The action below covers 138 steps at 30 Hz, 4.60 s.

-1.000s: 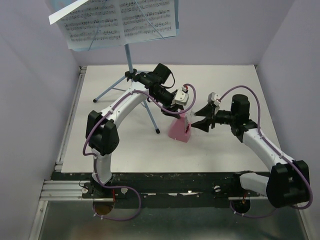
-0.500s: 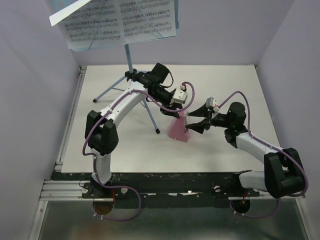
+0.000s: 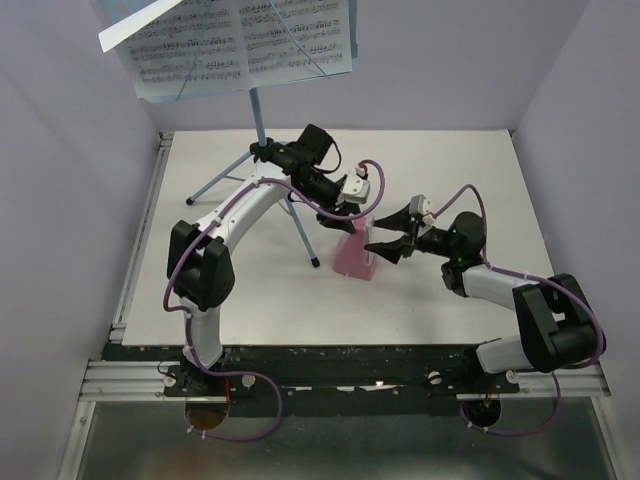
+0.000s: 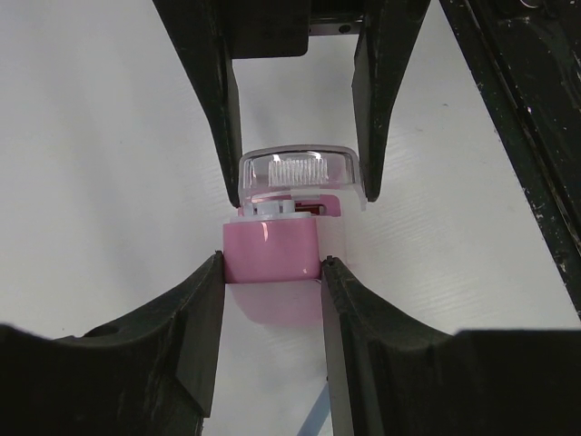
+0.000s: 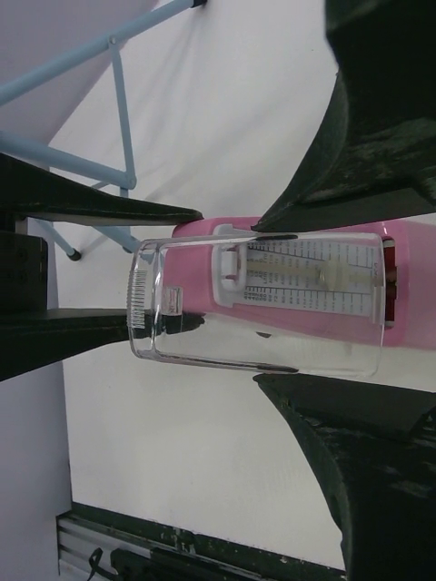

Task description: Pack up the instrument practice props

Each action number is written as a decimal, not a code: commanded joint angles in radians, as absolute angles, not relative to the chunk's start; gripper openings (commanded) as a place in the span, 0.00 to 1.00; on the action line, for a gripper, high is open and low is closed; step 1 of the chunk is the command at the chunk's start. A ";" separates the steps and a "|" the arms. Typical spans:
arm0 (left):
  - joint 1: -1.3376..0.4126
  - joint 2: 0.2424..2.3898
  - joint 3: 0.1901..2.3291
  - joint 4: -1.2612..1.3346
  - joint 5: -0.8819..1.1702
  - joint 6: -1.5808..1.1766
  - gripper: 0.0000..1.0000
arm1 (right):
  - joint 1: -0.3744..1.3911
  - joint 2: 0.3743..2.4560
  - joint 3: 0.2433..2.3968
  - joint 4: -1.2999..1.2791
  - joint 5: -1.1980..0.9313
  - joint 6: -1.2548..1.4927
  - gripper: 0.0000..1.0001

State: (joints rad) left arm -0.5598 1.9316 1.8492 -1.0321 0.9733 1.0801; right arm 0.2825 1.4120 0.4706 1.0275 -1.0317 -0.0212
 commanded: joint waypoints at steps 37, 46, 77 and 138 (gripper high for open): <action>-0.540 1.852 1.709 -1.118 0.862 1.126 0.00 | 0.325 1.528 0.503 1.121 -1.048 -0.094 0.00; -0.538 1.848 1.694 -1.117 0.861 1.131 0.00 | 0.345 1.562 0.506 1.100 -1.026 -0.132 0.00; -0.538 1.856 1.687 -1.098 0.864 1.115 0.00 | 0.383 1.532 0.428 1.052 -0.991 -0.107 0.00; -0.537 1.867 1.681 -1.190 0.839 1.284 0.00 | 0.422 1.513 0.479 0.827 -0.698 -0.213 0.00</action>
State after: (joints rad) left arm -0.5289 1.8164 1.7145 -1.0767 0.9291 1.2259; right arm 0.4244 1.4643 0.4732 0.9195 -0.8120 -0.2131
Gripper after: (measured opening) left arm 0.512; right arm 0.655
